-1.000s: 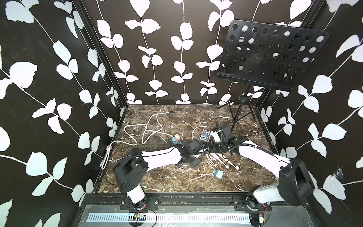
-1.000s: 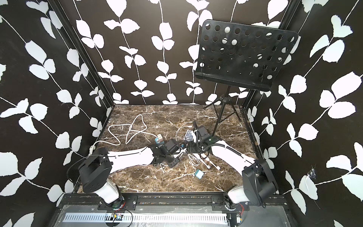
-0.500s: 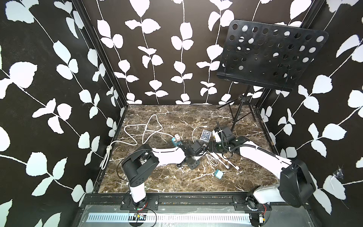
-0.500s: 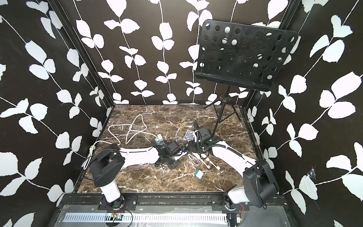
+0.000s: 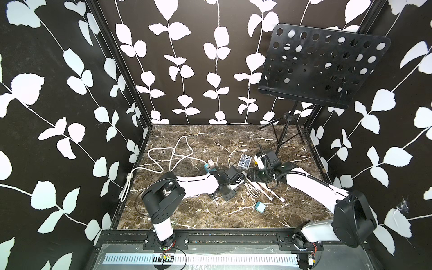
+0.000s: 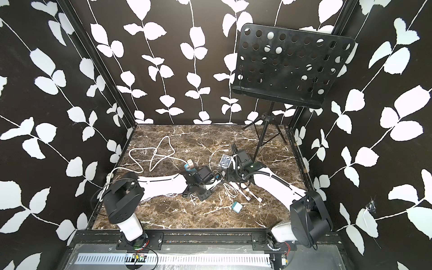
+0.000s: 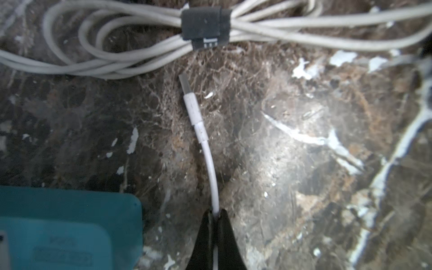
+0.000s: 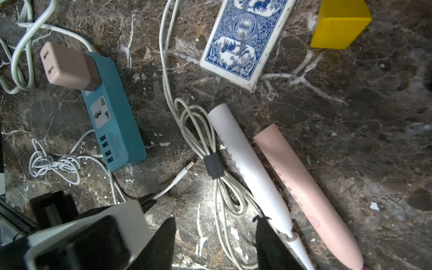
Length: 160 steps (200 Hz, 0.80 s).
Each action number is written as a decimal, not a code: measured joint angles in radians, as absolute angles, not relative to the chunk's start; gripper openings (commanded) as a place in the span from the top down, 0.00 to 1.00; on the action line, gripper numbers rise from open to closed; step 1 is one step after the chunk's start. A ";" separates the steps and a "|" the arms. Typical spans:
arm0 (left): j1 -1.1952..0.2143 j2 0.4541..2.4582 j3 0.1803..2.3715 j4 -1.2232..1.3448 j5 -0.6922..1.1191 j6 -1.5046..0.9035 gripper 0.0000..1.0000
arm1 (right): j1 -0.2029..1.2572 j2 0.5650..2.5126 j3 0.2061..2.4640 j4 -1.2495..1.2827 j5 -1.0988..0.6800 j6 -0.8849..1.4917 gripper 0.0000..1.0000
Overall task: Charge the electric toothbrush
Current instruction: Pick up the charging cable from the center of the board.
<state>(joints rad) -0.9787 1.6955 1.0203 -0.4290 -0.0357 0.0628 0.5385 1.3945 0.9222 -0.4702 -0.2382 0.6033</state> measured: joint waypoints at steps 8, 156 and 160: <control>-0.979 1.668 1.020 -0.445 -0.033 0.062 1.00 | 0.538 1.394 0.922 -0.461 -0.264 0.620 0.46; -0.919 1.420 1.030 -0.709 -0.005 0.105 1.00 | 0.660 1.543 0.957 -0.132 -0.489 1.110 0.51; -0.919 1.418 1.030 -0.712 -0.006 0.107 1.00 | 0.664 1.550 0.958 -0.131 -0.487 1.116 0.52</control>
